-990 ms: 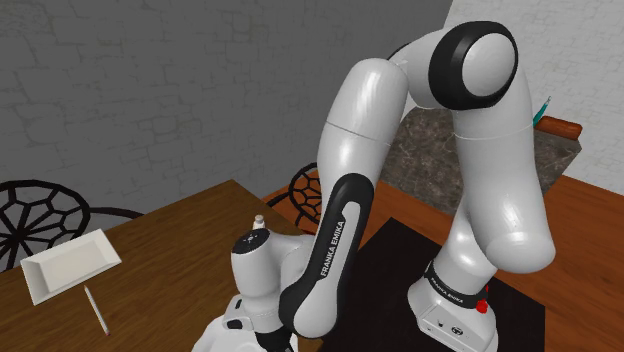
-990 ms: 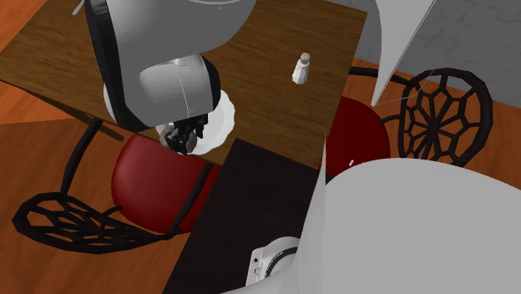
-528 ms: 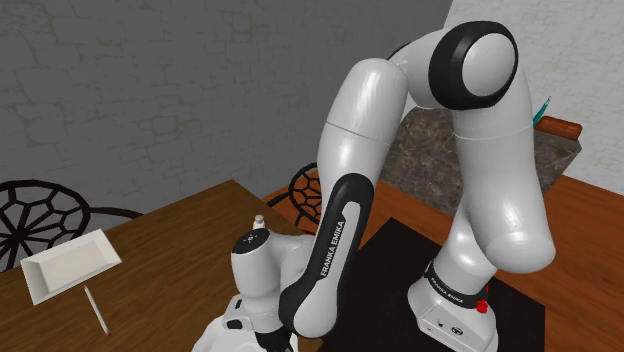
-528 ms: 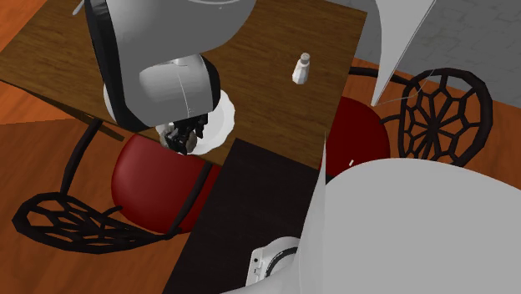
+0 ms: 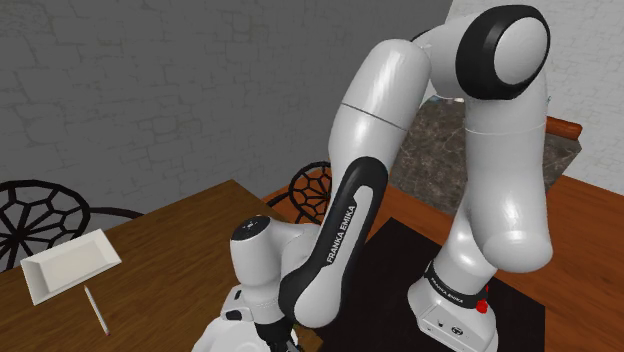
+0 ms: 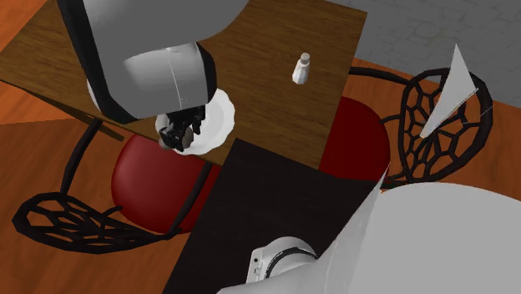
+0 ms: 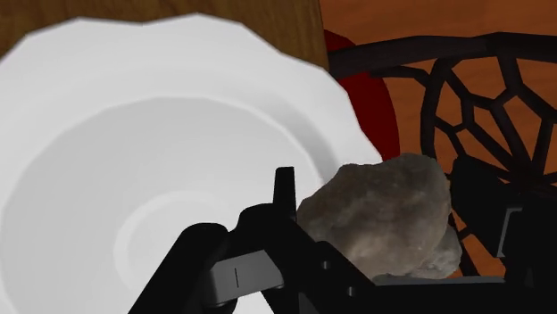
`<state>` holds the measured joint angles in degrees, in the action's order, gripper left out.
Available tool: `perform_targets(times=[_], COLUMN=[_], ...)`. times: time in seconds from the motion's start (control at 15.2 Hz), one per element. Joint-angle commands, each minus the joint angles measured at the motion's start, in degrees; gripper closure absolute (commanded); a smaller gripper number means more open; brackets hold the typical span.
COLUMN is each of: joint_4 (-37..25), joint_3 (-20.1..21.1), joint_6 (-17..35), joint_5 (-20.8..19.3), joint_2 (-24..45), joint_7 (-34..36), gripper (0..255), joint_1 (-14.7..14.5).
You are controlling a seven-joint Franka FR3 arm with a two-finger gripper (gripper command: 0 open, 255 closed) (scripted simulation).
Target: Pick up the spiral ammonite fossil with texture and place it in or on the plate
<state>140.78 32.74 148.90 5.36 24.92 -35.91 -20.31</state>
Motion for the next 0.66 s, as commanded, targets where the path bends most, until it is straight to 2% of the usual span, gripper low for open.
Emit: perform_targets(times=[0.0,0.46,0.59], joint_4=[0.42,1.16,-0.24], joint_3=[1.12,4.58,3.65], joint_6=[-1.37,-6.62,-7.71], joint_5=[1.05,5.13,4.19], joint_2=[-1.83,-8.29,-7.72], joint_7=[-0.39,-2.16,-2.68], gripper=[255,255,255], joint_1=[0.83,3.49,3.95])
